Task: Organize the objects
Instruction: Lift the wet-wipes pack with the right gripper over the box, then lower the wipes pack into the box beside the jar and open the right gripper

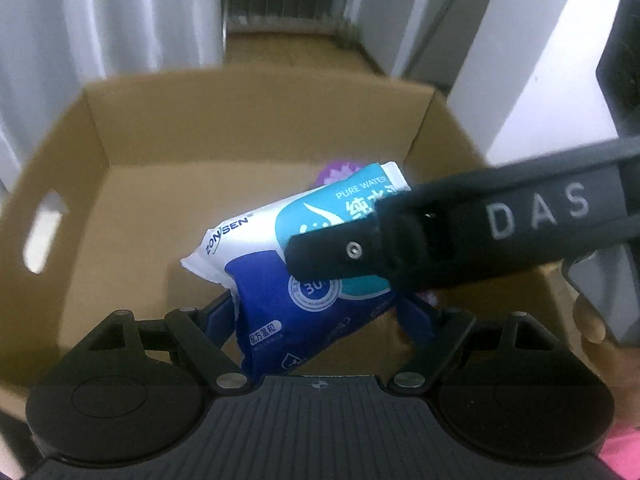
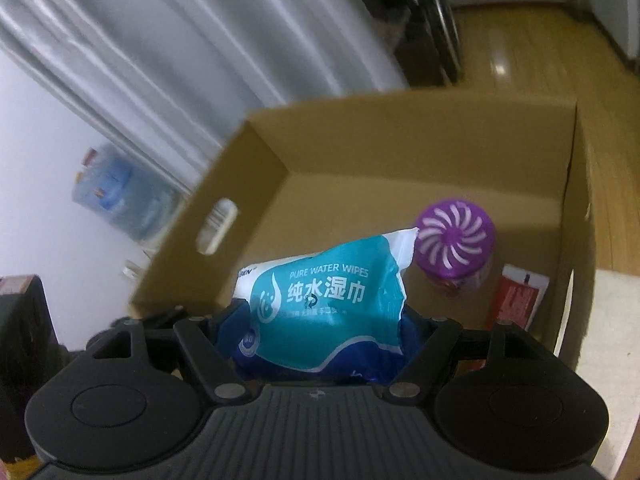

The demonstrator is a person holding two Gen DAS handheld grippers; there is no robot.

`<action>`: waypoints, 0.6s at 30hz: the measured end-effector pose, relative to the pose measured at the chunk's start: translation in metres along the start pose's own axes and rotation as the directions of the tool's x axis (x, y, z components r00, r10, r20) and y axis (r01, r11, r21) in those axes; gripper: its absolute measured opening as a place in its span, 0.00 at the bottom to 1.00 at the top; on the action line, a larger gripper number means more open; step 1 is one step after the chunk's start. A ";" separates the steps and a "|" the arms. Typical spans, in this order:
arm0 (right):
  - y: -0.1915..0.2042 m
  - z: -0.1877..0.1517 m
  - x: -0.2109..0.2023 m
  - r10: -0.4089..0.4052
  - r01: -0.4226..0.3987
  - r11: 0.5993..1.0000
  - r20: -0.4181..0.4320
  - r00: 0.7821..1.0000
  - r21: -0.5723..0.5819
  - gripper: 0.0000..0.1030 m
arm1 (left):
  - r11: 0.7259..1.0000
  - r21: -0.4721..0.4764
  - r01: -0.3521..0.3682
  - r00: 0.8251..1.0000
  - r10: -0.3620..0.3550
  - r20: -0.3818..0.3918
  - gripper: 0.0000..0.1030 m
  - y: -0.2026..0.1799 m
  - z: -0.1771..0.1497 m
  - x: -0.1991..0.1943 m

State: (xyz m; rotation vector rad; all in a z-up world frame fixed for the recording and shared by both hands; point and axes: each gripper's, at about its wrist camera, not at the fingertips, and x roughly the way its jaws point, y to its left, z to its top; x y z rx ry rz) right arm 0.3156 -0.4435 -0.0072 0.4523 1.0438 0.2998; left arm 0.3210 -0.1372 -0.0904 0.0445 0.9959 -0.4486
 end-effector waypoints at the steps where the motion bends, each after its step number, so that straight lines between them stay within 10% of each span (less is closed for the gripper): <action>1: -0.003 0.000 0.004 -0.013 0.013 1.000 -0.021 1.000 0.012 0.76 | 1.000 -0.010 0.013 1.000 -0.014 -0.027 0.82 0.003 0.002 0.007; 12: -0.004 -0.013 0.006 -0.011 0.022 0.997 -0.151 0.988 0.075 0.89 | 0.995 -0.025 0.100 0.992 -0.102 -0.076 0.95 -0.011 0.000 0.014; 18: 0.007 -0.017 -0.034 -0.004 0.009 0.997 -0.066 0.998 0.072 0.89 | 0.979 -0.093 0.179 0.977 -0.188 -0.104 0.95 0.002 0.002 0.031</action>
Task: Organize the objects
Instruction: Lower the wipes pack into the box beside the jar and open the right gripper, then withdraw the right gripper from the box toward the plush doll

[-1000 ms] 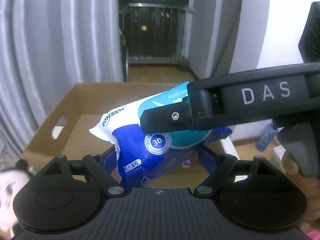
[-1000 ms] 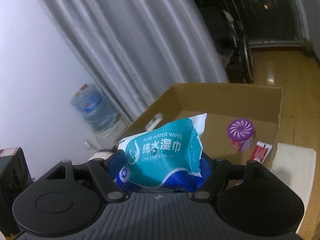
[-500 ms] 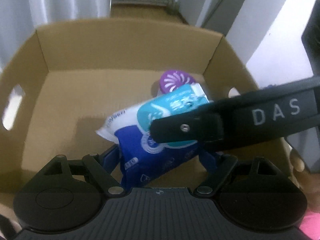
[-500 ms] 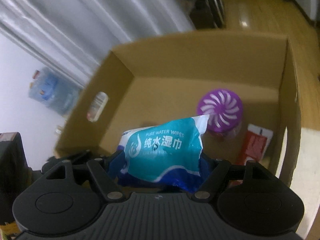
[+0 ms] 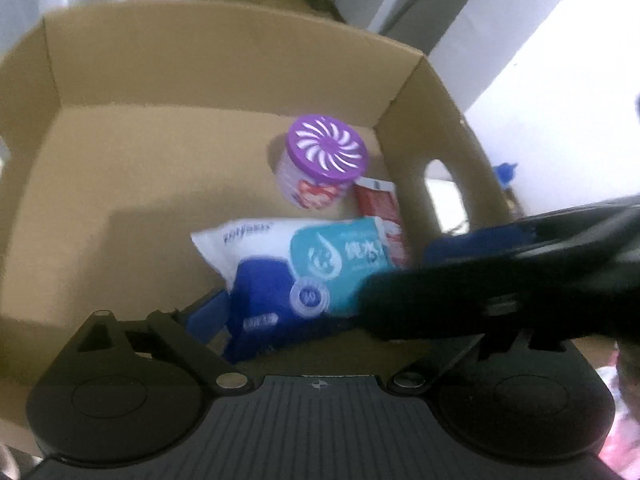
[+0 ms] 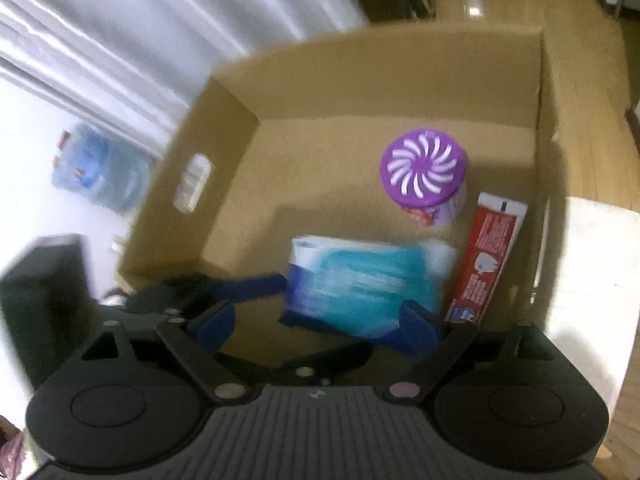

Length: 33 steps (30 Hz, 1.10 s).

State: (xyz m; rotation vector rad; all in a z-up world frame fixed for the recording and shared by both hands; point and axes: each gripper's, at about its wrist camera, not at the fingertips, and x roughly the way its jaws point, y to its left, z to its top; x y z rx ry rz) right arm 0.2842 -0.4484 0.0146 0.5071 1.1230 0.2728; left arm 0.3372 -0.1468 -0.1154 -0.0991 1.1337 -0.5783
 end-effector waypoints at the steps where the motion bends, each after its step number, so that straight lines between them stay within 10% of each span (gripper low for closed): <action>1: 0.002 -0.003 -0.012 0.007 -0.006 1.000 0.030 1.000 -0.005 0.90 | 1.000 -0.006 0.009 1.000 -0.009 -0.002 0.95 -0.001 0.000 0.001; 13: -0.007 -0.042 -0.093 0.050 -0.071 0.996 0.299 0.953 0.058 0.96 | 0.995 0.014 -0.096 0.985 0.093 0.144 0.95 -0.023 -0.030 -0.057; 21: -0.005 -0.084 -0.121 -0.001 -0.021 0.999 0.427 0.904 0.047 1.00 | 0.966 -0.018 -0.258 0.911 0.249 0.329 0.99 -0.079 -0.080 -0.126; 33: 0.014 -0.131 -0.128 0.020 -0.004 0.999 0.394 0.919 -0.040 1.00 | 0.928 -0.179 -0.327 0.845 0.372 0.385 1.00 -0.092 -0.144 -0.172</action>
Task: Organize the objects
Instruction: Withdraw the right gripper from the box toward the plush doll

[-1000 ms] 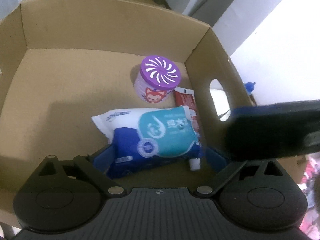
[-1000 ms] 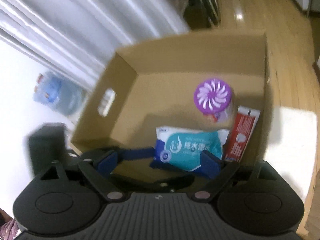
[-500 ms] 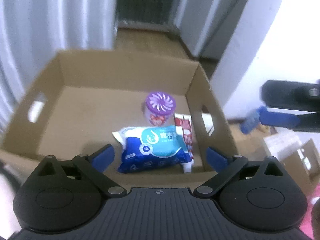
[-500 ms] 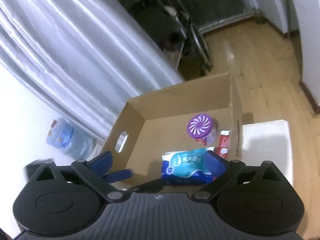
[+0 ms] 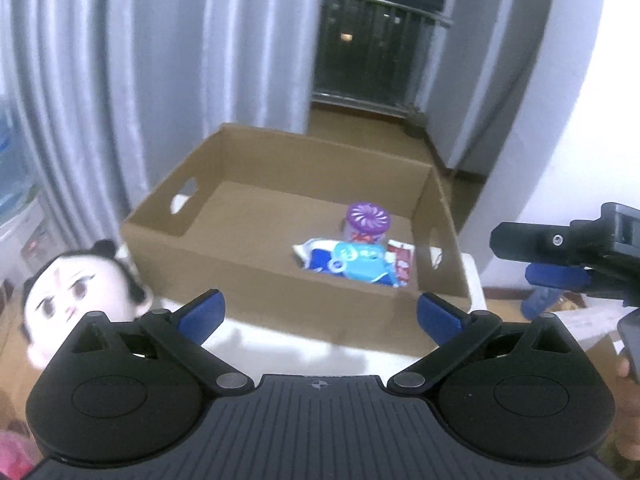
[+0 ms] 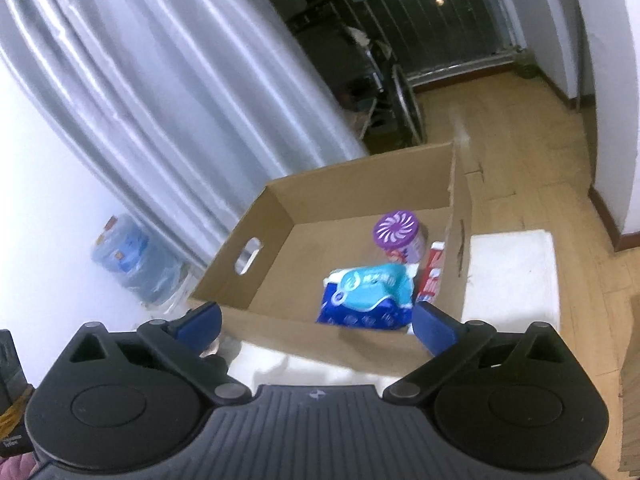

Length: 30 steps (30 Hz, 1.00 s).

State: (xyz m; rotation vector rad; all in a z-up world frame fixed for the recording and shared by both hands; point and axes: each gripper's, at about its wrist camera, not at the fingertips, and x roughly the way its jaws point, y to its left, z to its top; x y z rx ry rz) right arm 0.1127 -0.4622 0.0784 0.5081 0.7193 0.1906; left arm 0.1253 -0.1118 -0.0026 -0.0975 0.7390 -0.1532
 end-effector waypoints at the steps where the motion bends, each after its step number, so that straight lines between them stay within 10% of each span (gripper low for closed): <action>1: 0.002 -0.003 -0.001 0.001 -0.001 1.000 -0.003 1.000 -0.004 1.00 | 1.000 -0.009 -0.008 1.000 0.008 -0.002 1.00 0.002 -0.004 -0.003; 30: 0.048 -0.035 -0.011 0.038 -0.042 0.996 -0.048 0.998 -0.084 1.00 | 0.993 -0.036 -0.116 0.993 0.117 0.007 1.00 0.039 -0.042 -0.034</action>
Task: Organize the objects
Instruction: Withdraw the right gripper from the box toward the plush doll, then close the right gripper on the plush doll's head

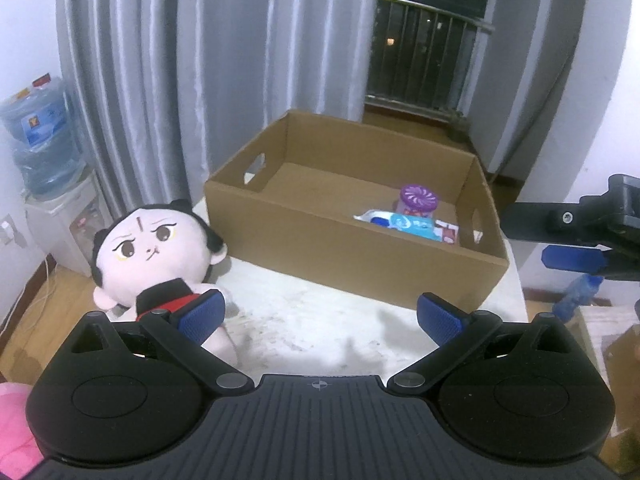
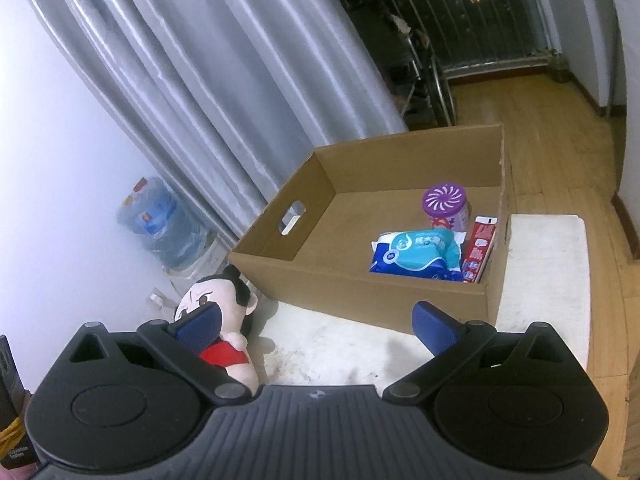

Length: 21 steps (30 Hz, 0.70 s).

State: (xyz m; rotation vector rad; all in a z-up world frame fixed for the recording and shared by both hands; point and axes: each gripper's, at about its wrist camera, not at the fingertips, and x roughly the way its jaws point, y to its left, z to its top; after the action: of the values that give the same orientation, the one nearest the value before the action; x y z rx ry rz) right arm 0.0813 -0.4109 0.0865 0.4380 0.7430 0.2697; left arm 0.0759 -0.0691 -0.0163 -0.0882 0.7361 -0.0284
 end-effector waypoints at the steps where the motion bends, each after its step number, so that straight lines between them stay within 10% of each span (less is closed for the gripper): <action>1: 0.002 0.000 0.001 -0.001 0.001 1.000 -0.004 1.000 -0.003 1.00 | 1.000 -0.004 -0.005 1.000 0.005 0.000 1.00 0.003 -0.001 0.000; 21: 0.092 -0.025 0.060 -0.143 0.124 0.936 -0.034 0.989 -0.329 1.00 | 0.969 -0.133 -0.206 0.978 0.208 0.002 1.00 0.091 -0.038 0.007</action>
State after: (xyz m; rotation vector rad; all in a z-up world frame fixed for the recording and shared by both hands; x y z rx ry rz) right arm 0.0987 -0.2995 0.0783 0.0638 0.7648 0.2726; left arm 0.0552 0.0181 -0.0576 -0.1376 0.7279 0.2210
